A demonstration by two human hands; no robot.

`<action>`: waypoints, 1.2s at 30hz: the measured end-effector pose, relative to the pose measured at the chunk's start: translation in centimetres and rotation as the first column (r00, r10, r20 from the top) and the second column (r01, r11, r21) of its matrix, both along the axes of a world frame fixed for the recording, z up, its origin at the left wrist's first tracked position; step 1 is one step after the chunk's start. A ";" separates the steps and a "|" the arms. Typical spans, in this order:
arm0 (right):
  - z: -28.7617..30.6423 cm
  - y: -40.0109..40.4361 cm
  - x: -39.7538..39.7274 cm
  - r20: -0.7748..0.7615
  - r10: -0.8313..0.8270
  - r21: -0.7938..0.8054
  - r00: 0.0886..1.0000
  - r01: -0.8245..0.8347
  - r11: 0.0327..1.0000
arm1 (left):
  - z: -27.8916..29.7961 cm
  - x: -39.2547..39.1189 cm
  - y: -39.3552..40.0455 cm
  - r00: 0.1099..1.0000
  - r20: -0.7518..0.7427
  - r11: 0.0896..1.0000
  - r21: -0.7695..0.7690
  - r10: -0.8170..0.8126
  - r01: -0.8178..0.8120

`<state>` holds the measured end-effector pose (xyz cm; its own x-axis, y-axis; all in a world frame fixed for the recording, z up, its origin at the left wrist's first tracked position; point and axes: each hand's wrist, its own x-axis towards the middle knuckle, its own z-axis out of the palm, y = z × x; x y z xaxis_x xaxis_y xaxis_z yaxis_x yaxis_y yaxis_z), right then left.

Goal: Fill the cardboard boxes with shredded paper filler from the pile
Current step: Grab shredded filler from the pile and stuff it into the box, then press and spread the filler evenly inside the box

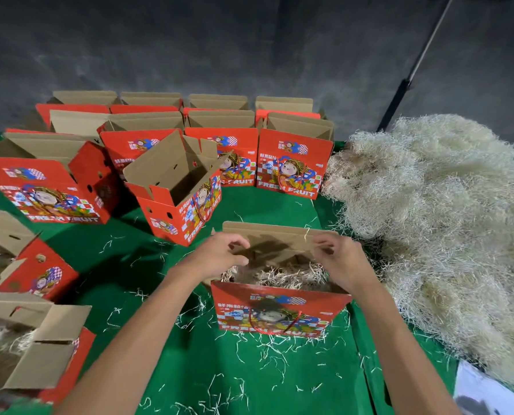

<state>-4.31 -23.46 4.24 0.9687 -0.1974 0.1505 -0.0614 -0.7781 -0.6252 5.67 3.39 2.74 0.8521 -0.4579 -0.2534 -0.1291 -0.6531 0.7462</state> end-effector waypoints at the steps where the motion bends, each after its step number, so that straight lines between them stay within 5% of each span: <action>1: 0.1 0.1 0.2 -0.032 0.011 0.012 0.999 -0.011 1.000 | -0.1 0.1 -0.3 1.000 0.000 1.000 -0.002 -0.013 0.013; 7: -1.5 0.4 0.4 -0.264 0.214 0.010 0.940 -0.219 0.976 | -1.7 -0.2 -2.1 0.971 -0.135 0.970 0.115 -0.197 0.213; 11: -4.3 -0.4 -0.7 -0.458 0.277 0.013 0.845 -0.305 0.952 | -4.1 -1.3 -2.1 0.891 -0.261 0.841 0.310 -0.373 0.443; 18: -6.5 -0.8 0.0 -0.612 0.308 -0.113 0.729 -0.466 0.878 | -4.4 -2.7 -2.9 0.779 -0.386 0.708 0.341 -0.494 0.618; 24: -6.7 0.5 3.0 -0.777 0.360 0.049 0.517 -0.519 0.853 | -5.4 -3.6 -2.3 0.711 -0.457 0.643 0.325 -0.535 0.693; 28: -8.2 2.1 4.4 -0.821 0.292 0.010 0.490 -0.499 0.866 | -7.3 -4.6 -2.7 0.768 -0.435 0.653 0.414 -0.471 0.635; 31: -10.6 2.7 3.7 -0.805 0.184 -0.162 0.563 -0.508 0.846 | -8.0 -5.1 -3.0 0.777 -0.378 0.645 0.434 -0.503 0.629; 36: -13.8 1.9 3.3 -0.737 0.204 -0.398 0.645 -0.657 0.641 | -9.2 -4.6 -4.6 0.749 0.000 0.650 0.496 -0.663 0.576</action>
